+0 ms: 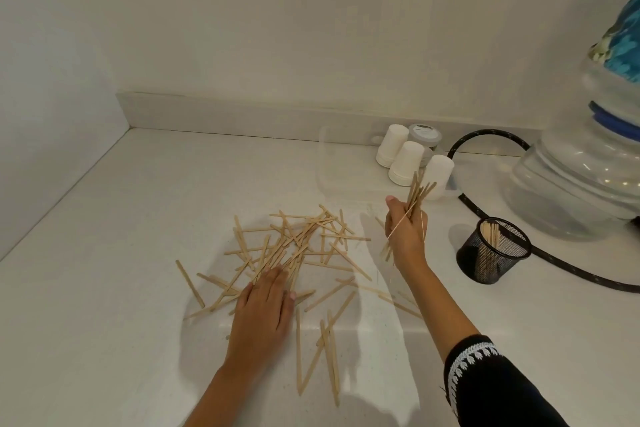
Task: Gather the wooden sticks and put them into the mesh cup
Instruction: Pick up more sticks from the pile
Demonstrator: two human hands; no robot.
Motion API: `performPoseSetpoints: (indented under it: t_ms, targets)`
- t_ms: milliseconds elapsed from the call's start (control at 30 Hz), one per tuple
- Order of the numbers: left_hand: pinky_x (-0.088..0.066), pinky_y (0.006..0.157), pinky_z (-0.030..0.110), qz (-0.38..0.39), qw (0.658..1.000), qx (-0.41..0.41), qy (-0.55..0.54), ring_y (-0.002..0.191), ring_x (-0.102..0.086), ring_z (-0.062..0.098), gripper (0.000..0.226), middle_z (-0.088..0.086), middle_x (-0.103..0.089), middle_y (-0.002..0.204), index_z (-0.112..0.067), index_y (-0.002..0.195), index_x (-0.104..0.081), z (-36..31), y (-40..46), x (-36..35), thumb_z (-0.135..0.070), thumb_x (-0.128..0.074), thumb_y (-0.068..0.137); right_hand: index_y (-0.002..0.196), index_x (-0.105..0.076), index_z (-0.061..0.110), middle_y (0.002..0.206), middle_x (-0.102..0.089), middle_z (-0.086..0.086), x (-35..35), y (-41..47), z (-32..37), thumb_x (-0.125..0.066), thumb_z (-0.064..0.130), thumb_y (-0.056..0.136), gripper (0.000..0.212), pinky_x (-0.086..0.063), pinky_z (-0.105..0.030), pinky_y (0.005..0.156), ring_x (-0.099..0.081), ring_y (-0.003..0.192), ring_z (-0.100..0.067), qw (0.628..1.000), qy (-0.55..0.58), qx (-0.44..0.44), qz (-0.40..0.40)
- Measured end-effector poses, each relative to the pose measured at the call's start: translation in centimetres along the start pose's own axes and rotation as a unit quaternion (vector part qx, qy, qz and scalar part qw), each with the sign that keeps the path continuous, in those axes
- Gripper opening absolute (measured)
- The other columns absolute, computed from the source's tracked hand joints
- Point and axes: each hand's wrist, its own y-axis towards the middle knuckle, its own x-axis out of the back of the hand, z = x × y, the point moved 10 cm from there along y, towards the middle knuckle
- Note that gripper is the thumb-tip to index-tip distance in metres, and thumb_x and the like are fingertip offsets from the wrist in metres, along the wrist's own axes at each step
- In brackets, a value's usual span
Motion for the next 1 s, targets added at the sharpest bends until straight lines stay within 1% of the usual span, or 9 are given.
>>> performPoseSetpoints:
  t_ms: [100, 167, 233, 300, 367, 500, 733, 867, 1000]
  targets:
    - [-0.014, 0.115, 0.032, 0.004, 1.0, 0.001, 0.006, 0.14, -0.028, 0.011, 0.065, -0.004, -0.038, 0.149, -0.018, 0.144, -0.038, 0.0, 0.0, -0.1, -0.047, -0.009, 0.094, 0.059, -0.038, 0.008, 0.056, -0.028, -0.005, 0.3, -0.6, -1.1, -0.06, 0.035, 0.087, 0.044, -0.035, -0.022, 0.047, -0.03, 0.045, -0.008, 0.999, -0.011, 0.02, -0.034]
    - [-0.012, 0.115, 0.031, 0.003, 1.0, 0.002, 0.006, 0.14, -0.027, 0.01, 0.064, -0.005, -0.037, 0.15, -0.019, 0.144, -0.038, 0.0, 0.0, -0.1, -0.047, -0.009, 0.094, 0.058, -0.04, 0.01, 0.057, -0.03, -0.001, 0.7, -1.0, -1.7, -0.062, 0.034, 0.086, 0.043, -0.039, -0.015, 0.049, -0.035, 0.044, -0.003, 0.997, -0.021, 0.026, -0.066]
    - [-0.011, 0.114, 0.029, 0.002, 1.0, 0.002, 0.003, 0.14, -0.027, 0.009, 0.063, -0.006, -0.037, 0.149, -0.019, 0.143, -0.039, -0.1, 0.0, 0.0, -0.047, -0.01, 0.094, 0.056, -0.041, 0.01, 0.056, -0.033, -0.006, 0.8, -1.1, -2.5, -0.063, 0.035, 0.085, 0.045, -0.04, -0.02, 0.051, -0.04, 0.049, -0.008, 0.997, -0.017, 0.017, -0.08]
    - [-0.01, 0.114, 0.028, 0.0, 1.0, 0.001, 0.003, 0.139, -0.027, 0.009, 0.062, -0.007, -0.038, 0.148, -0.02, 0.143, -0.04, -0.2, 0.0, 0.1, -0.047, -0.011, 0.094, 0.061, -0.043, 0.0, 0.058, -0.037, -0.013, 0.7, -1.1, -3.2, -0.063, 0.038, 0.085, 0.05, -0.039, -0.029, 0.052, -0.039, 0.055, -0.021, 0.997, -0.009, 0.005, -0.074]
    - [-0.009, 0.113, 0.026, 0.0, 1.0, 0.0, 0.005, 0.139, -0.028, 0.008, 0.061, -0.007, -0.039, 0.148, -0.02, 0.142, -0.04, -0.2, 0.0, 0.2, -0.047, -0.012, 0.095, 0.064, -0.042, -0.004, 0.059, -0.038, -0.015, 0.6, -1.2, -3.6, -0.063, 0.04, 0.086, 0.053, -0.038, -0.032, 0.053, -0.037, 0.056, -0.025, 0.998, -0.002, 0.005, -0.07]
    - [-0.013, 0.112, 0.028, 0.002, 1.0, -0.002, 0.005, 0.137, -0.031, 0.009, 0.059, -0.006, -0.041, 0.146, -0.019, 0.14, -0.043, -0.3, 0.0, 0.2, -0.045, -0.015, 0.096, 0.057, -0.032, 0.01, 0.056, -0.03, -0.011, 0.1, -1.6, -3.3, -0.061, 0.036, 0.089, 0.05, -0.032, -0.03, 0.05, -0.03, 0.053, -0.022, 0.997, 0.004, 0.026, -0.067]
    - [-0.015, 0.113, 0.031, 0.01, 1.0, -0.002, 0.015, 0.138, -0.03, 0.011, 0.062, -0.005, -0.039, 0.148, -0.018, 0.14, -0.044, -0.3, 0.0, 0.1, -0.045, -0.012, 0.095, 0.054, -0.032, 0.011, 0.053, -0.026, -0.006, -0.4, -0.5, -1.5, -0.057, 0.038, 0.09, 0.052, -0.027, -0.026, 0.047, -0.026, 0.048, -0.018, 0.998, 0.008, 0.051, -0.047]
    - [-0.02, 0.112, 0.034, 0.011, 1.0, -0.004, 0.019, 0.136, -0.035, 0.014, 0.063, -0.001, -0.043, 0.146, -0.015, 0.138, -0.047, -0.4, 0.1, 0.2, -0.044, -0.012, 0.095, 0.047, -0.026, 0.024, 0.046, -0.022, 0.007, -0.6, 0.1, 0.6, -0.056, 0.041, 0.084, 0.05, -0.021, -0.022, 0.043, -0.021, 0.043, -0.009, 0.995, 0.019, 0.091, -0.044]
    - [-0.018, 0.112, 0.033, 0.009, 1.0, -0.002, 0.017, 0.137, -0.033, 0.012, 0.063, -0.003, -0.042, 0.146, -0.017, 0.139, -0.046, -0.4, 0.1, 0.2, -0.045, -0.011, 0.095, 0.046, -0.025, 0.028, 0.043, -0.02, 0.014, -0.8, -0.3, 1.0, -0.052, 0.036, 0.086, 0.049, -0.019, -0.019, 0.044, -0.018, 0.043, -0.003, 0.99, 0.015, 0.132, -0.054]
